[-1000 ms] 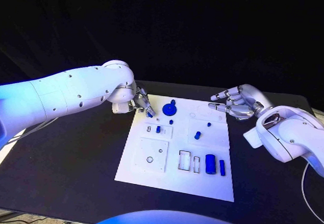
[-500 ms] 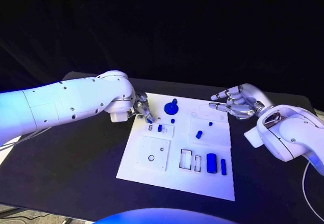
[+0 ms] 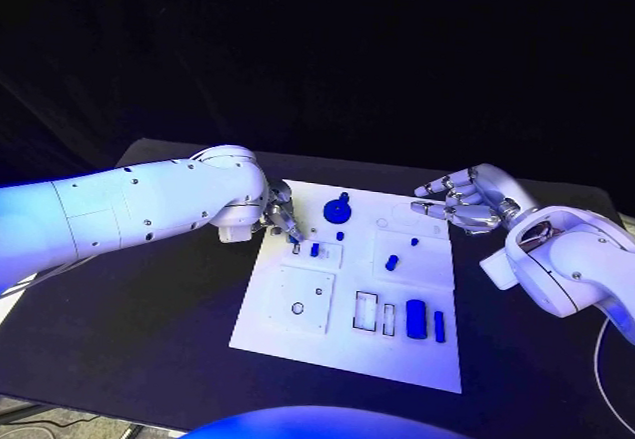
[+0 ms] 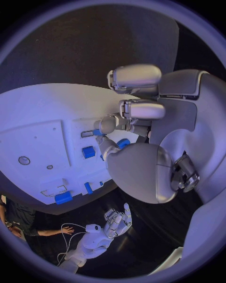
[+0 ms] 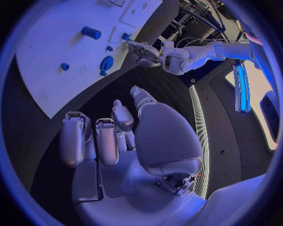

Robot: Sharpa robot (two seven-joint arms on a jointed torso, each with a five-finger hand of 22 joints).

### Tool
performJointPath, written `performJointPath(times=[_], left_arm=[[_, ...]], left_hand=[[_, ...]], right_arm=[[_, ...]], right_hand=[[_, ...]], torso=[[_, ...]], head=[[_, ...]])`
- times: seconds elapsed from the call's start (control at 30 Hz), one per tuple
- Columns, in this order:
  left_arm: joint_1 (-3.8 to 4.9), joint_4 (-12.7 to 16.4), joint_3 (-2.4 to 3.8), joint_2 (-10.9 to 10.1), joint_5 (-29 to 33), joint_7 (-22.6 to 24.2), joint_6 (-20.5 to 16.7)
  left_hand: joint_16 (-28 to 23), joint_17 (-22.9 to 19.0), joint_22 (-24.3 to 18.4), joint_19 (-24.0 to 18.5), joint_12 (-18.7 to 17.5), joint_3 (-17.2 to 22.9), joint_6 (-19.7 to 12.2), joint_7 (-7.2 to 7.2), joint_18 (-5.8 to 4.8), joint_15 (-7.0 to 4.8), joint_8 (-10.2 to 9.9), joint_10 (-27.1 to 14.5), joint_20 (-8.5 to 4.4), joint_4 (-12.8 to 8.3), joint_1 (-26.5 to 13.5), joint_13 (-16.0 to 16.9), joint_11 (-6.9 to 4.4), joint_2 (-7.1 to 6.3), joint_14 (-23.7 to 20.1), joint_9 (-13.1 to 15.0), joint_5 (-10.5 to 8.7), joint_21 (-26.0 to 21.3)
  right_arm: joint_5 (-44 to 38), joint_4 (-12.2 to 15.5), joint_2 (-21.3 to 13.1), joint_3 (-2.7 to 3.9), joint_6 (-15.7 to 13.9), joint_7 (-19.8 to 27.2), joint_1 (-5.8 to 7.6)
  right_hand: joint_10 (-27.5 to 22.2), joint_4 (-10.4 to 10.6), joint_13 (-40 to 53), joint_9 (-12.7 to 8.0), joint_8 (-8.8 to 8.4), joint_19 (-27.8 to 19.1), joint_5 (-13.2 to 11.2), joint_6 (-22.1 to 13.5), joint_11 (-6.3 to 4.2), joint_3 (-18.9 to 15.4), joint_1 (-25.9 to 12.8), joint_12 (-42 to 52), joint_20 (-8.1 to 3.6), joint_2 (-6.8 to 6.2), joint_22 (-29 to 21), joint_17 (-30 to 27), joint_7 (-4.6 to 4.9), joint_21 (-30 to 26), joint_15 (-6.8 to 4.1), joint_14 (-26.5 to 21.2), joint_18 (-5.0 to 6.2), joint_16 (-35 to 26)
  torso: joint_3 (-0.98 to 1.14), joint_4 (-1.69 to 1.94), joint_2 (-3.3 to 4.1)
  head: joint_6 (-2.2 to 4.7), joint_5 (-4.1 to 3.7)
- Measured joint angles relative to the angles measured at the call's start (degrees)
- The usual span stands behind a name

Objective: Assemble the parts on the task board

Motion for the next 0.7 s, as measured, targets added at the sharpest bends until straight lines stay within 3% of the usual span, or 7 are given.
performJointPath(times=[0.7], left_arm=[[-0.34,1.61,0.04,-0.31,-0.65,-0.28,3.20]], left_hand=[[0.00,-0.01,0.00,0.00,0.00,1.11,0.01,0.00,0.00,-0.21,0.99,0.20,0.00,-0.32,-1.06,0.06,-0.20,0.02,-0.21,0.23,-0.23,0.00]], right_arm=[[0.05,-0.14,0.05,-0.01,0.16,0.00,-0.02]], right_hand=[[0.00,0.00,0.00,0.00,0.00,0.00,0.00,0.00,0.00,0.00,0.00,0.00,0.00,0.00,0.00,0.04,0.00,0.00,0.00,0.00,0.00,0.00]], torso=[[0.04,0.00,0.01]], head=[[-0.43,0.12]])
